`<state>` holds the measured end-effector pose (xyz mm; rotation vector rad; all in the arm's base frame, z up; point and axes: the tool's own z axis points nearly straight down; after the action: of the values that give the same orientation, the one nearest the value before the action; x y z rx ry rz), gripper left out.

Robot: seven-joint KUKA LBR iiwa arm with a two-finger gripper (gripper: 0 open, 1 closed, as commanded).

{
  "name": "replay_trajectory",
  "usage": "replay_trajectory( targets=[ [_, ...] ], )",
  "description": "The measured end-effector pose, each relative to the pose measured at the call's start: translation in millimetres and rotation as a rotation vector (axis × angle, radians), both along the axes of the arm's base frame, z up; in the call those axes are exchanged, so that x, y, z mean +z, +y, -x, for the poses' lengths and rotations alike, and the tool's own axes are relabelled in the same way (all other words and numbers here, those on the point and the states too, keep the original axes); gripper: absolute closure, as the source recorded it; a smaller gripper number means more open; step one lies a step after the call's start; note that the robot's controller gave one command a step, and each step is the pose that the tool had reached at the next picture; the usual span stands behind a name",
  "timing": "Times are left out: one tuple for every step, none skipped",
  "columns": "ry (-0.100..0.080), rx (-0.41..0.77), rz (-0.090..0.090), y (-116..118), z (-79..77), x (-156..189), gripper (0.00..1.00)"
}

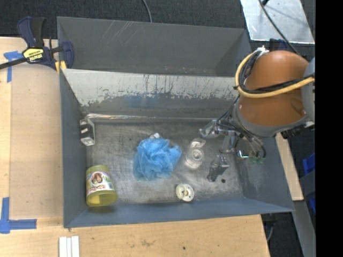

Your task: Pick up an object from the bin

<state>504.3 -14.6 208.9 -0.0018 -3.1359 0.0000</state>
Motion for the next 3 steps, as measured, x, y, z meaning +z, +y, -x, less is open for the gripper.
replay_trajectory(
  targets=[
    [-0.009, 0.0, 0.0, 0, -1.7, 4, 0.0],
    [-0.018, 0.022, -0.001, 54, -62.5, -69, 0.0],
    [-0.008, 0.161, -0.001, 3, -79.8, -75, 0.0]
  ],
)
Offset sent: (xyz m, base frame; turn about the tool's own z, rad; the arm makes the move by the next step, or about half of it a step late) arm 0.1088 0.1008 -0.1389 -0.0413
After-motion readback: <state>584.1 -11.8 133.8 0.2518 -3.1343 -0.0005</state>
